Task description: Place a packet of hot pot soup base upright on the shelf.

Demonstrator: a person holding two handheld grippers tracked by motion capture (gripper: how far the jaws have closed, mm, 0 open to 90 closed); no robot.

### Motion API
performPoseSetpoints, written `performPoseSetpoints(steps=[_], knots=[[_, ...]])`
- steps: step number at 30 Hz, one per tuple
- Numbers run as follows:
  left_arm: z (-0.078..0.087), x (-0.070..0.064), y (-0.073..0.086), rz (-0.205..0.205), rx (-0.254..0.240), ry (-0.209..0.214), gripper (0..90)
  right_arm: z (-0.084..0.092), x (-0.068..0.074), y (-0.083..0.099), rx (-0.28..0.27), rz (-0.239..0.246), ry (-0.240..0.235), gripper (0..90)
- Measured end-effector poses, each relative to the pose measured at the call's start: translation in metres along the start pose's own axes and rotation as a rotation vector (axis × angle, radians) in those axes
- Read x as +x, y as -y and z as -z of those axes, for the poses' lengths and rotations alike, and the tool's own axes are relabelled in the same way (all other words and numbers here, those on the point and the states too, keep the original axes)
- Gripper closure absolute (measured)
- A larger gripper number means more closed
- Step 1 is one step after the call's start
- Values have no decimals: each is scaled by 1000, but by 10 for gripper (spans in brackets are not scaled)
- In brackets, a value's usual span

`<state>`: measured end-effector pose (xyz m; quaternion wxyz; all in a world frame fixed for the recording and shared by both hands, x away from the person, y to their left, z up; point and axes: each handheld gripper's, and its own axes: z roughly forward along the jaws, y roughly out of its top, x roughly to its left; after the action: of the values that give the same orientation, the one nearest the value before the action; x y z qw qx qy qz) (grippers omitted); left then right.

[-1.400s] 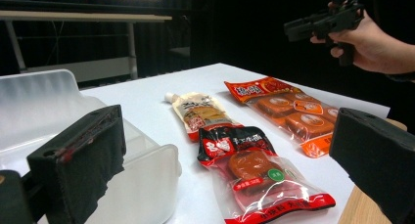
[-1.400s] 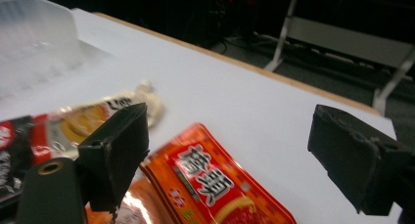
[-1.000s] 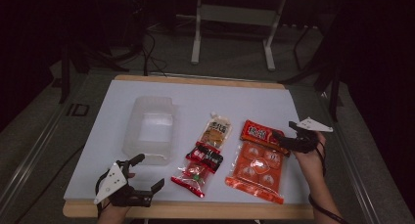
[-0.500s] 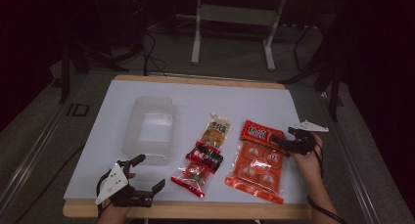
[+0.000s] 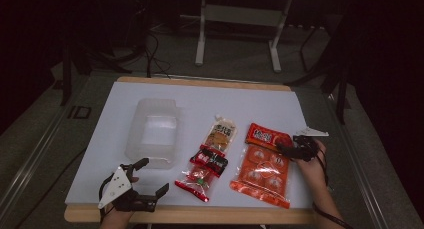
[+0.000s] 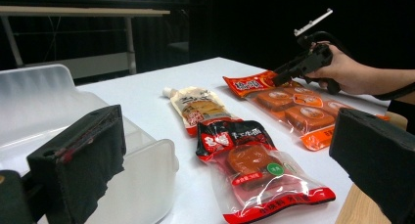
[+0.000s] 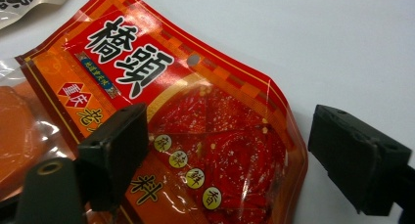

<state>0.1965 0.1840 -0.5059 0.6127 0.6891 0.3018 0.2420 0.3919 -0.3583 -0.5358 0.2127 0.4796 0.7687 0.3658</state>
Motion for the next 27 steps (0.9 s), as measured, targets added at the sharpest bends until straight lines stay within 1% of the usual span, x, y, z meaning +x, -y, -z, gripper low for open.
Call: performPoseSetpoints(steps=[1, 2, 4, 7, 9, 11, 14, 17, 21, 24, 26, 27], knots=[[0, 0, 0, 2, 0, 2, 7, 0, 1, 0, 10, -5, -9, 183], [-1, 0, 0, 3, 1, 3, 7, 0, 2, 0, 11, 4, -13, 200], [-1, -1, 0, 1, 2, 4, 7, 0, 3, 1, 12, -4, -19, 249], [-1, -1, 0, -5, 2, 7, 7, 1, 8, 2, 12, 25, -12, 319], [-2, -1, 0, -5, 3, 6, 7, 1, 11, 2, 9, 31, -13, 376], [-2, -1, 0, -5, 3, 5, 7, 2, 12, 2, 13, 17, -26, 422], [-2, -2, 0, -7, 5, 7, 7, 3, 13, 1, 18, 6, -28, 492], [-2, -2, 0, -8, 7, 8, 7, 3, 14, 1, 24, 8, -37, 582], [-2, -2, 0, -8, 8, 8, 7, 3, 17, -2, 44, 26, -51, 686], [-2, -2, 0, -10, 5, 7, 7, 3, 20, -4, 62, 31, -65, 796], [-2, -2, 0, -14, 4, 6, 7, 3, 22, -5, 76, 42, -66, 837], [-2, -2, 0, -14, 4, 5, 7, 3, 23, -6, 80, 52, -60, 842]])
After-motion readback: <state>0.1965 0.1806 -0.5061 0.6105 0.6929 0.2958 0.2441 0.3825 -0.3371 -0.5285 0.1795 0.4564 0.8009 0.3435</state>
